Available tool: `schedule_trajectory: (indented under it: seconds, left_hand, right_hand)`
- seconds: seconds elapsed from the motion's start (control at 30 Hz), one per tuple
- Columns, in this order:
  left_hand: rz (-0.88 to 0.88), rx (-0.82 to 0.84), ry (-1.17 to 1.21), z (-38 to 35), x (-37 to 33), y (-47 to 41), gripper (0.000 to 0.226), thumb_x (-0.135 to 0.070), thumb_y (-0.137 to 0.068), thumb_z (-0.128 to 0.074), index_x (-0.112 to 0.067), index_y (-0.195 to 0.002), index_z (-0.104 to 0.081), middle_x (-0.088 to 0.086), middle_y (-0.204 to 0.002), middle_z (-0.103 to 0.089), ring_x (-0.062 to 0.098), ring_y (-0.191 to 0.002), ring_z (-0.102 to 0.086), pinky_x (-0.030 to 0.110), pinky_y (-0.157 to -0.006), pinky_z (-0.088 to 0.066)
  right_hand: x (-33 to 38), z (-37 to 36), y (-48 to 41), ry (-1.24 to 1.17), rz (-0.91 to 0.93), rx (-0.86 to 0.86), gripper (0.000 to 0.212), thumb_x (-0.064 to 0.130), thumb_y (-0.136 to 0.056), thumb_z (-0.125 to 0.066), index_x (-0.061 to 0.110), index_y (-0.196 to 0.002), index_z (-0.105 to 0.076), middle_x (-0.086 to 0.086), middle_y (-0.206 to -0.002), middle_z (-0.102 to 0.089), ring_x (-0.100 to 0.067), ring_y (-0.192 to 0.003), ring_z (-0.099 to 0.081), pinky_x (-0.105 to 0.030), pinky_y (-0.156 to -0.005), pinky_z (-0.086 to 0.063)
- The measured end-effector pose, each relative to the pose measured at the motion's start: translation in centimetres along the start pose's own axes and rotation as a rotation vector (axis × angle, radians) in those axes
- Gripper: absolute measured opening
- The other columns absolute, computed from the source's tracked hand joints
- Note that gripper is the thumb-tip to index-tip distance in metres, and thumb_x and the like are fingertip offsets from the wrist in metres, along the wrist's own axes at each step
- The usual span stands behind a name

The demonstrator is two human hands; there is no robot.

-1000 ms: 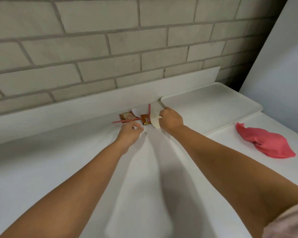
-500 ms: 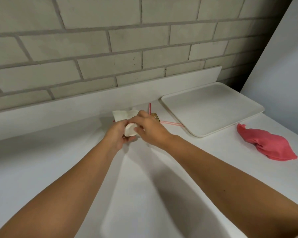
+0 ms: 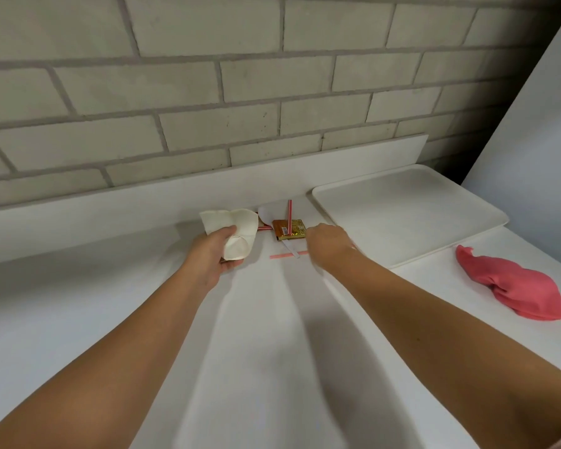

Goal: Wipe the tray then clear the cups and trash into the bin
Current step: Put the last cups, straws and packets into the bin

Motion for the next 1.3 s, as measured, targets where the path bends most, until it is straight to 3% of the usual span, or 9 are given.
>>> schedule_trajectory:
  seconds: [0.33,0.5,0.6,0.77,0.87,0.97,1.07,1.2,1.3]
  left_hand:
    - [-0.023,0.006,-0.025,0.8,-0.3,-0.2,0.025,-0.019,-0.09,-0.058,-0.015,-0.114,-0.054,0.002,-0.088,-0.059,0.016,-0.076,-0.057,0.03,-0.058,-0.048]
    - [-0.029,-0.008,-0.014,1.5,-0.8,-0.1,0.027,-0.02,-0.089,-0.06,-0.016,-0.115,-0.054,0.002,-0.09,-0.059,0.016,-0.078,-0.057,0.029,-0.057,-0.047]
    - [-0.03,-0.033,0.004,2.3,-1.2,-0.3,0.028,-0.02,-0.089,-0.059,-0.016,-0.116,-0.054,0.001,-0.089,-0.058,0.016,-0.077,-0.056,0.029,-0.057,-0.047]
    - [-0.027,-0.048,0.027,2.8,-1.3,-0.5,0.026,-0.019,-0.089,-0.06,-0.017,-0.114,-0.054,0.001,-0.088,-0.058,0.016,-0.078,-0.056,0.029,-0.057,-0.047]
    - [-0.03,-0.035,0.038,2.7,-1.2,-0.7,0.024,-0.019,-0.089,-0.06,-0.016,-0.112,-0.054,0.001,-0.089,-0.059,0.016,-0.079,-0.057,0.029,-0.058,-0.047]
    - [-0.061,-0.021,0.026,3.1,-1.4,-1.0,0.022,-0.018,-0.089,-0.058,-0.016,-0.111,-0.055,0.001,-0.092,-0.06,0.016,-0.082,-0.057,0.031,-0.06,-0.048]
    - [-0.079,-0.021,0.01,3.5,-1.7,-1.2,0.022,-0.018,-0.089,-0.058,-0.017,-0.112,-0.055,0.001,-0.092,-0.061,0.016,-0.082,-0.058,0.031,-0.062,-0.049]
    - [-0.085,-0.02,0.0,3.6,-1.9,-1.4,0.024,-0.019,-0.089,-0.058,-0.017,-0.113,-0.055,0.002,-0.094,-0.061,0.016,-0.082,-0.058,0.03,-0.061,-0.048]
    - [-0.09,-0.02,-0.011,3.4,-1.9,-1.5,0.023,-0.019,-0.089,-0.058,-0.017,-0.112,-0.055,0.002,-0.093,-0.061,0.016,-0.081,-0.058,0.03,-0.06,-0.048]
  right_hand:
    - [2.4,-0.5,1.4,-0.088,0.237,0.195,0.013,0.003,-0.081,-0.058,0.01,-0.089,-0.051,0.001,-0.068,-0.042,-0.02,-0.072,-0.052,-0.021,-0.052,-0.038]
    - [3.0,-1.9,2.1,-0.13,0.216,0.262,0.01,0.003,-0.09,-0.045,0.009,-0.095,-0.051,-0.002,-0.07,-0.044,-0.015,-0.06,-0.047,-0.02,-0.049,-0.034]
    - [2.3,-0.8,1.5,-0.233,0.232,0.34,0.01,0.002,-0.094,-0.041,0.01,-0.094,-0.046,-0.008,-0.085,-0.052,-0.011,-0.056,-0.044,-0.019,-0.05,-0.036]
    - [0.2,2.2,-2.2,-0.542,0.091,0.143,0.013,0.009,-0.1,-0.033,0.005,-0.096,-0.045,-0.008,-0.089,-0.048,-0.022,-0.081,-0.046,-0.024,-0.057,-0.035]
    - [-0.7,1.8,-4.9,-0.592,-0.061,0.03,0.016,0.005,-0.099,-0.033,0.006,-0.098,-0.05,-0.009,-0.084,-0.047,-0.017,-0.064,-0.045,-0.02,-0.046,-0.03]
    - [-1.1,0.8,-7.1,-0.647,-0.172,0.005,0.027,0.017,-0.098,-0.041,0.005,-0.074,-0.044,-0.004,-0.071,-0.046,-0.011,-0.055,-0.04,-0.021,-0.045,-0.03]
    - [-0.5,0.2,-8.4,-0.631,-0.19,-0.007,0.033,0.032,-0.095,-0.048,0.009,-0.072,-0.042,-0.002,-0.065,-0.044,-0.016,-0.062,-0.048,-0.026,-0.057,-0.04]
    - [-0.2,-0.5,-9.0,-0.558,-0.226,0.053,0.019,0.018,-0.09,-0.05,0.01,-0.073,-0.046,-0.004,-0.066,-0.049,-0.021,-0.071,-0.056,-0.03,-0.064,-0.046]
    - [-0.2,-0.6,-8.8,-0.56,-0.202,0.097,0.023,0.018,-0.09,-0.049,0.01,-0.069,-0.044,-0.004,-0.064,-0.049,-0.016,-0.058,-0.05,-0.028,-0.062,-0.044]
Point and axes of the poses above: each hand's wrist, its own y-axis away from the middle knuckle, its own z-axis out of the back of the hand, x = y × z, the point moved 4 cm from there along -y, towards the middle knuckle
